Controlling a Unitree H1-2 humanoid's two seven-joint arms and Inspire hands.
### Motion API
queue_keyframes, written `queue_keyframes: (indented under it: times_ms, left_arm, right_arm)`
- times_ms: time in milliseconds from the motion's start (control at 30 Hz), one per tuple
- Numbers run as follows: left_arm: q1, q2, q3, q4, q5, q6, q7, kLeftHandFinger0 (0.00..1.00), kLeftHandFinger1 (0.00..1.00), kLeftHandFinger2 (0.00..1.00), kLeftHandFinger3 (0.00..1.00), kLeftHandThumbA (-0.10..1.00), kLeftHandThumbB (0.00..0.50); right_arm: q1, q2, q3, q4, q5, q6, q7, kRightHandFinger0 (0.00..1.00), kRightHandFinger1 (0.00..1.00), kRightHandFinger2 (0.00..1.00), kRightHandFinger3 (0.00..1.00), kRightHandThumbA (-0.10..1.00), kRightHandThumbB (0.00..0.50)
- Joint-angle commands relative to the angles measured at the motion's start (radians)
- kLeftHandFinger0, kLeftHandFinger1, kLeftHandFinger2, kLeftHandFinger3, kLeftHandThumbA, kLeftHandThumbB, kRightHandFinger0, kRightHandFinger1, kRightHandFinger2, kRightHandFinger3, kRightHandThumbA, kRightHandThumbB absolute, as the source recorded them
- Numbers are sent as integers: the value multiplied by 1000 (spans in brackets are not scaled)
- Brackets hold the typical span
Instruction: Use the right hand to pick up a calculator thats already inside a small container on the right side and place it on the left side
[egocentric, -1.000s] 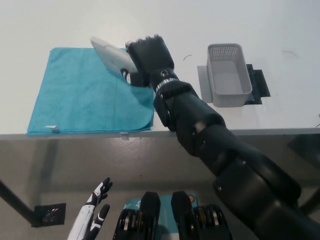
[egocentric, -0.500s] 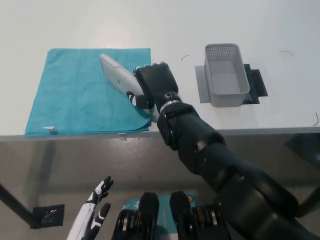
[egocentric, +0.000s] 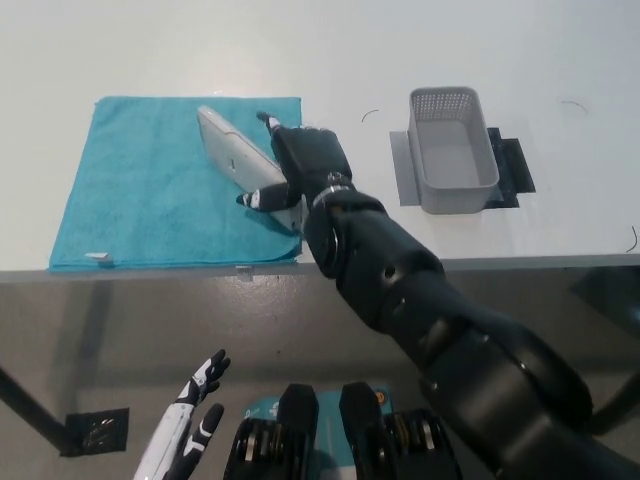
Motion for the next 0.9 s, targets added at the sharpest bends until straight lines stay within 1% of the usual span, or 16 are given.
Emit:
queue_keyframes:
  times_ms: [0, 67, 167, 200, 267, 400, 567, 633, 667, 700, 733, 767, 800, 833, 867]
  left_arm:
    - [-9, 19, 1, -33, 6, -36, -10, 1000, 1000, 1000, 1000, 1000, 54]
    - [-7, 21, 1, -38, 17, -34, -9, 1000, 1000, 1000, 1000, 1000, 50]
    - [-8, 20, 2, -36, 9, -40, -13, 1000, 1000, 1000, 1000, 1000, 42]
    - [-9, 20, 2, -36, 11, -40, -13, 1000, 1000, 1000, 1000, 1000, 47]
    - [-9, 18, 2, -36, 6, -35, -15, 1000, 1000, 1000, 1000, 1000, 60]
    - [-14, 18, 4, -39, 12, -26, -17, 1000, 1000, 1000, 1000, 1000, 70]
    - [-14, 15, 2, -37, 19, -24, -17, 1000, 1000, 1000, 1000, 1000, 80]
    - [-14, 18, 2, -38, 26, -26, -17, 1000, 1000, 1000, 1000, 1000, 69]
    - [-19, 19, 2, -34, 26, -32, -16, 1000, 1000, 1000, 1000, 1000, 59]
    - [-20, 19, 2, -34, 26, -33, -16, 1000, 1000, 1000, 1000, 1000, 59]
    - [-20, 19, 3, -34, 25, -30, -17, 1000, 1000, 1000, 1000, 1000, 60]
    - [-19, 19, 3, -36, 22, -26, -20, 1000, 1000, 1000, 1000, 1000, 55]
    - [-16, 19, 3, -37, 21, -26, -21, 1000, 1000, 1000, 1000, 1000, 54]
    - [-17, 19, 3, -29, 18, -37, -19, 1000, 1000, 1000, 1000, 1000, 49]
    - [-17, 18, 3, -25, 18, -42, -16, 1000, 1000, 1000, 1000, 1000, 48]
  right_arm:
    - [-144, -5, -67, -33, 122, -43, 77, 1000, 1000, 1000, 1000, 979, 500]
    - [-165, -12, -83, -35, 135, -47, 90, 1000, 1000, 1000, 1000, 1000, 500]
    - [-196, -23, -123, -39, 179, -66, 111, 1000, 1000, 1000, 1000, 993, 500]
    - [-202, -25, -135, -40, 191, -72, 112, 1000, 1000, 1000, 1000, 982, 500]
    - [-220, -30, -144, -42, 200, -74, 113, 1000, 1000, 1000, 1000, 1000, 500]
    - [-260, -44, -137, -48, 200, -79, 111, 1000, 1000, 1000, 1000, 1000, 500]
    - [-300, -69, -168, -71, 245, -138, 66, 1000, 1000, 1000, 1000, 1000, 500]
    - [-322, -90, -183, -106, 261, -184, 35, 1000, 1000, 1000, 1000, 1000, 489]
    - [-330, -107, -200, -140, 279, -228, 31, 1000, 1000, 1000, 1000, 1000, 469]
    - [-329, -119, -209, -169, 288, -260, 28, 1000, 1000, 1000, 1000, 1000, 459]
    - [-322, -133, -210, -216, 283, -285, 14, 1000, 1000, 1000, 1000, 1000, 454]
    - [-302, -155, -213, -304, 276, -319, -4, 1000, 1000, 1000, 1000, 1000, 460]
    - [-289, -161, -215, -337, 277, -321, 0, 1000, 1000, 1000, 1000, 1000, 462]
    - [-216, -192, -226, -557, 285, -298, 50, 1000, 1000, 1000, 1000, 1000, 462]
    - [-185, -206, -227, -646, 285, -288, 68, 1000, 1000, 1000, 1000, 1000, 462]
